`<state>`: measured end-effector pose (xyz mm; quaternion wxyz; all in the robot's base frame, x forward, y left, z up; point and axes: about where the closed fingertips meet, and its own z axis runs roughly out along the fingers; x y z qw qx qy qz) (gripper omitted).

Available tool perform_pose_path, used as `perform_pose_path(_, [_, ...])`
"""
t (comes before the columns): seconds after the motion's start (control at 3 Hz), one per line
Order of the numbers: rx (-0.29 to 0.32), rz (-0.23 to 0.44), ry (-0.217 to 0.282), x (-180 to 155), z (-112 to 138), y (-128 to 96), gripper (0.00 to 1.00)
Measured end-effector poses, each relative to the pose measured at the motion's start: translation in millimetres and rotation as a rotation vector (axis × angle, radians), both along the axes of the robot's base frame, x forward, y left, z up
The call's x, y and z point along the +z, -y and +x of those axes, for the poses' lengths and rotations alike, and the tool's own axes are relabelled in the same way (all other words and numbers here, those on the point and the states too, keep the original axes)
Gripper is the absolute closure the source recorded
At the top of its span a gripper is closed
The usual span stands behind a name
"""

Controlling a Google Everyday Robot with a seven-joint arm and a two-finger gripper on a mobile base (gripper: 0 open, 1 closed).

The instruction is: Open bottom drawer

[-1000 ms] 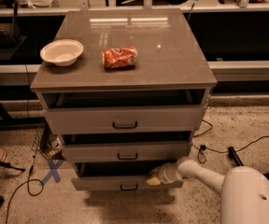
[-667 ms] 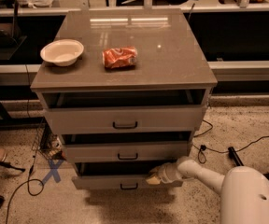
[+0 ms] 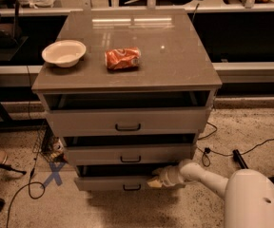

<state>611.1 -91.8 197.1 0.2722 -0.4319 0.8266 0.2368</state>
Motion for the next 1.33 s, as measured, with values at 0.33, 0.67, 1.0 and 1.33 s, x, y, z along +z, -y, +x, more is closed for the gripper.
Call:
perform_pose_path(0.33, [0.001,0.001,-0.001,-1,-1,-1,0.0])
perform_pose_path(0.67, [0.096,-0.032,0.05,1,-10,-9,0.0])
perform_pose_path(1.0, [0.216,-0.108,0.111,-3,-22,-17,0.0])
perform_pose_path(1.33, [0.338,-0.197,0.176,-16,-34,-26,0.26])
